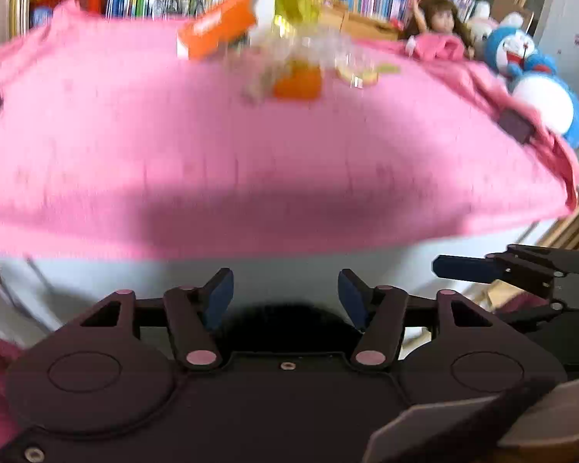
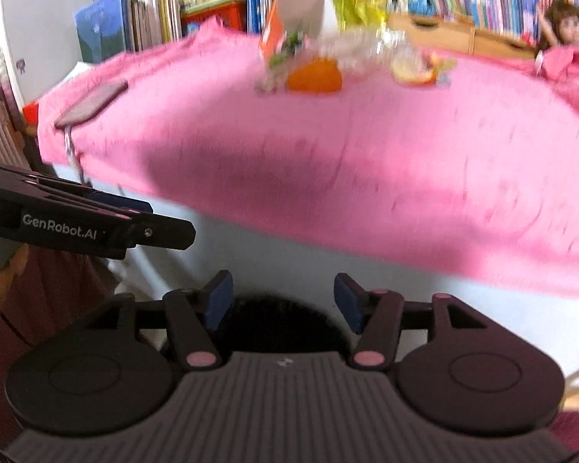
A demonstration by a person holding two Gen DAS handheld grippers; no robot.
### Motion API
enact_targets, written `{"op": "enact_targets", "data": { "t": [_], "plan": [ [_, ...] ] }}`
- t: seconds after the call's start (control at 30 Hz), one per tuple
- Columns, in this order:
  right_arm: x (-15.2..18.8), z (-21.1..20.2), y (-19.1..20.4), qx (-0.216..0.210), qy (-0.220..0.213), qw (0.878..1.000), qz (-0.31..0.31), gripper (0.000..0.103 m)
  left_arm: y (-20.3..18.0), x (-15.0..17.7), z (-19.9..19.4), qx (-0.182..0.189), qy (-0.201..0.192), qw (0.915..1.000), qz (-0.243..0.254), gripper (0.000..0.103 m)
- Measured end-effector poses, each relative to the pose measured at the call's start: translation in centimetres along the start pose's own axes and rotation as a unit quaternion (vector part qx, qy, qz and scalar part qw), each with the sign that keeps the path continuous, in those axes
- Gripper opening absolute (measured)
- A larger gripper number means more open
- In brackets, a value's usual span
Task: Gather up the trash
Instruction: 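Move both open grippers back up to the remaining trash on the towel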
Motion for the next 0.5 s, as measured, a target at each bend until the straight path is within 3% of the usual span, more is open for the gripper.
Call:
{"op": "enact_targets", "data": {
  "t": [0.23,0.5],
  "plan": [
    [-3.5,-0.1,-2.7,0.043,-0.037,0.998,0.003,0.076,-1.0,-4.4,-0.2,-0.006,-0.062,0.9979,0.018,0.07],
    [-5.9,1.9,-5.6,0.072,-0.054,0.996,0.021,0.078,-1.2,-8.4,1.9,-0.003,-0.087,0.996,0.018,0.077]
  ]
}}
Point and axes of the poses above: each gripper's, at about its wrist camera, not at the fingertips, and z roughly the way its jaws point, y to its left, x to its underside, the point moved 4 cm from there along z, roughly the way its jaws point, and after that the axes turned 15 degrees about -z, right-handed, at the moved point
